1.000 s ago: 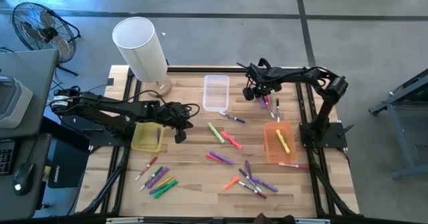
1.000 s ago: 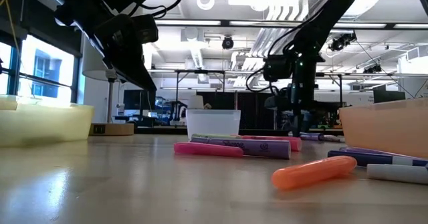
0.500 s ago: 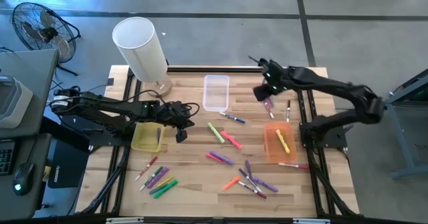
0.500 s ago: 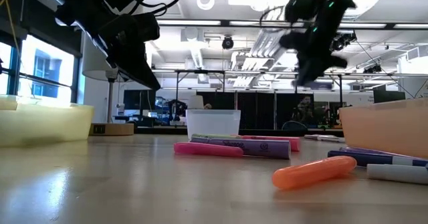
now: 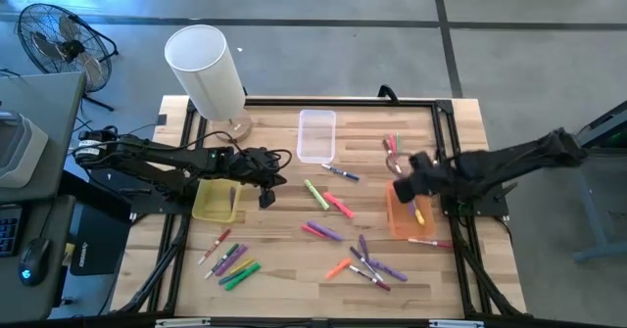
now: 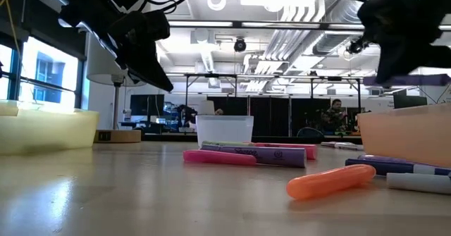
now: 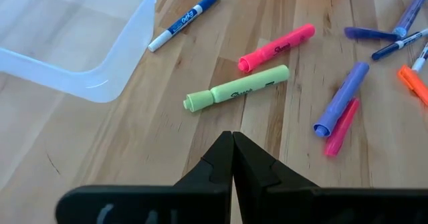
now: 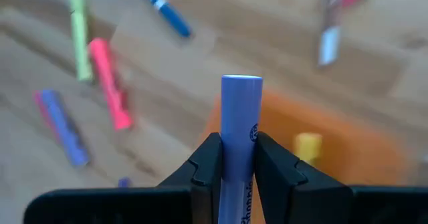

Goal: Pick & Place Markers
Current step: Put the purple highlighter pen into the orange bin, then put the red marker pen into the transparent bin

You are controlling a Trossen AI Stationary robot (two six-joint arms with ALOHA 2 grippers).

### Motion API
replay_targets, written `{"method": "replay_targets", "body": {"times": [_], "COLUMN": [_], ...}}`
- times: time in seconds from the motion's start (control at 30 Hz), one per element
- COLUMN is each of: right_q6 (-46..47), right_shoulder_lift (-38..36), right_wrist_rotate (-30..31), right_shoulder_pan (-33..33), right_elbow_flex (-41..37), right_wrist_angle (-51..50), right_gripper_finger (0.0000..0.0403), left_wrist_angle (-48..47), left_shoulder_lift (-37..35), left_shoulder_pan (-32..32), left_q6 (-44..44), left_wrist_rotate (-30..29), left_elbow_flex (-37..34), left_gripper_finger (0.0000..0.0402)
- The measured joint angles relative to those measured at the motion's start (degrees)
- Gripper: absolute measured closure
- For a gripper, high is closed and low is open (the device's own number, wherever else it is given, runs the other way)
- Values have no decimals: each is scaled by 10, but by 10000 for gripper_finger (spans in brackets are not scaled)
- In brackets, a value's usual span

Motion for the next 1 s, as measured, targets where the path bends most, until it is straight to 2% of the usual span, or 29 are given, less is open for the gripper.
{"method": "replay_targets", "body": {"times": [0.13,0.27,0.47,0.77,1.0], "right_q6": [68,101,107,106,74], "right_shoulder_lift": [17,46,88,98,97], "right_wrist_rotate": [23,26,2,-6,-8], "right_shoulder_pan": [63,85,88,88,88], "right_elbow_flex": [-31,-33,-33,-33,-33], "right_wrist_angle": [36,32,32,32,27], "right_gripper_finger": [346,346,342,293,287], "left_wrist_angle": [0,5,5,4,28], "left_shoulder_lift": [0,0,0,0,0], "left_shoulder_pan": [0,0,0,0,0], "left_q6": [0,0,-1,-5,-5], "left_wrist_rotate": [-1,-11,-12,-11,-56], "left_elbow_flex": [0,0,0,0,0], "left_gripper_finger": [401,401,401,401,401]}}
